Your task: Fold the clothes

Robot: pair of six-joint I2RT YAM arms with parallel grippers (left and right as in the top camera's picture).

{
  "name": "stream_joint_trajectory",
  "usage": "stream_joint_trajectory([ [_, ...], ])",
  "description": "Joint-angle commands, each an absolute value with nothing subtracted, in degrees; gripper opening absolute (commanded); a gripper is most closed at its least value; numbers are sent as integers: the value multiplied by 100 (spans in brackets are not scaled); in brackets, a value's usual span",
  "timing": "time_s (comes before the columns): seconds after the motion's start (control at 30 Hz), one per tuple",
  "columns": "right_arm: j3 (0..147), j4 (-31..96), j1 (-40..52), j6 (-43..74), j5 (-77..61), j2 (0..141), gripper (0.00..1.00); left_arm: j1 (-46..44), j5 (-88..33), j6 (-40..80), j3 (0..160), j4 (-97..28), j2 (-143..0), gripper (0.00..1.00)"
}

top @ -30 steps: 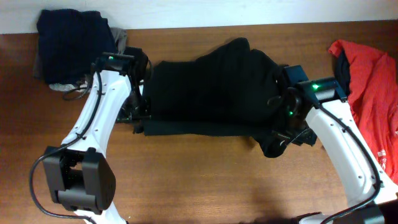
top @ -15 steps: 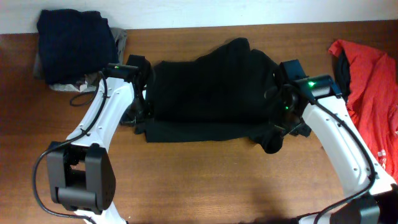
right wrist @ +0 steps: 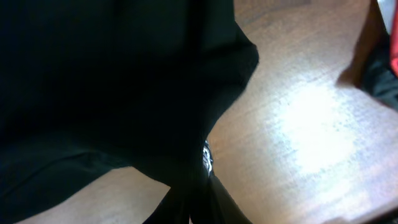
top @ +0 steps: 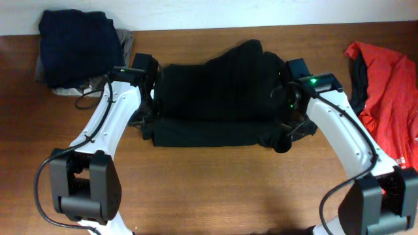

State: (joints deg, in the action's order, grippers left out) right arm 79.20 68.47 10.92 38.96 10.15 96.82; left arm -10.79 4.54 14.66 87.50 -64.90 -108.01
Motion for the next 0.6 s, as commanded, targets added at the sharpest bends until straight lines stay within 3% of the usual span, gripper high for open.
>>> stream_joint_trajectory([
  [0.0,7863,6768,1074,3931,1393,9830,13,-1059,504,1542,8724,-6337,-10877,2],
  [0.37,7863,6230,1074,3931,1833,9885,15,-1059,504,1540,8724,-5806,-11260,2],
  [0.43,7863,6125,1074,3929,1881,9885,26,-1059,526,1542,8724,-5791,-11375,2],
  [0.47,7863,6086,1074,3931,1892,9887,39,-1059,548,1540,8724,-5789,-11430,9],
  [0.53,7863,6038,1074,3931,1896,9887,59,-1059,635,1538,8724,-5791,-11504,27],
  [0.57,7863,6018,1074,3931,1914,9885,69,-1059,687,1538,8724,-5789,-11513,42],
])
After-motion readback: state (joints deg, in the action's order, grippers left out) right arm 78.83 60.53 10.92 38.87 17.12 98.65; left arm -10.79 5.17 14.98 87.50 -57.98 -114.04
